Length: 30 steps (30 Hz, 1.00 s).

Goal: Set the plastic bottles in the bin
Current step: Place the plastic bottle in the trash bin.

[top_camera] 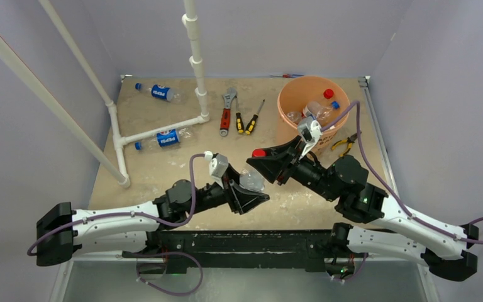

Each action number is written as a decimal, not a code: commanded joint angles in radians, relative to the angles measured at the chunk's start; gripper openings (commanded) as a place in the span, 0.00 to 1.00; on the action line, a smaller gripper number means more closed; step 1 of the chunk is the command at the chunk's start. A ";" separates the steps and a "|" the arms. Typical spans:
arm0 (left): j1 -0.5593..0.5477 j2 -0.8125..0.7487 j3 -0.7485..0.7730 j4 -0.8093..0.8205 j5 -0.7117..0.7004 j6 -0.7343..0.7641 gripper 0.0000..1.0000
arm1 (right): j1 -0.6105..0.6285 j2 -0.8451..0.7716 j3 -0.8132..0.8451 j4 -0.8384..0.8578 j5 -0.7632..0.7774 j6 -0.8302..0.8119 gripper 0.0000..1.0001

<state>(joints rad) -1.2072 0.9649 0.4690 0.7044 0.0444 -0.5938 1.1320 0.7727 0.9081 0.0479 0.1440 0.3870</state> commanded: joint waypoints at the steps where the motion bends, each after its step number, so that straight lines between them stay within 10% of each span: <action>1: -0.005 -0.036 0.036 -0.052 -0.031 0.007 0.50 | 0.004 0.001 0.057 -0.002 -0.037 0.021 0.00; 4: -0.005 -0.073 0.052 -0.136 -0.081 0.010 0.88 | 0.003 -0.019 0.056 -0.003 -0.036 0.012 0.00; 7: -0.005 -0.142 0.044 -0.209 -0.135 0.014 0.97 | 0.003 -0.041 0.091 -0.042 0.004 -0.018 0.00; 20: -0.005 -0.589 -0.046 -0.507 -0.364 -0.054 0.99 | 0.003 -0.060 0.348 -0.149 0.530 -0.283 0.00; 30: -0.005 -0.583 -0.014 -0.575 -0.389 -0.101 0.96 | 0.002 0.035 0.345 0.088 0.834 -0.580 0.00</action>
<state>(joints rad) -1.2129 0.3508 0.4297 0.1585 -0.3233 -0.6704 1.1324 0.7429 1.2552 -0.0132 0.7975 -0.0029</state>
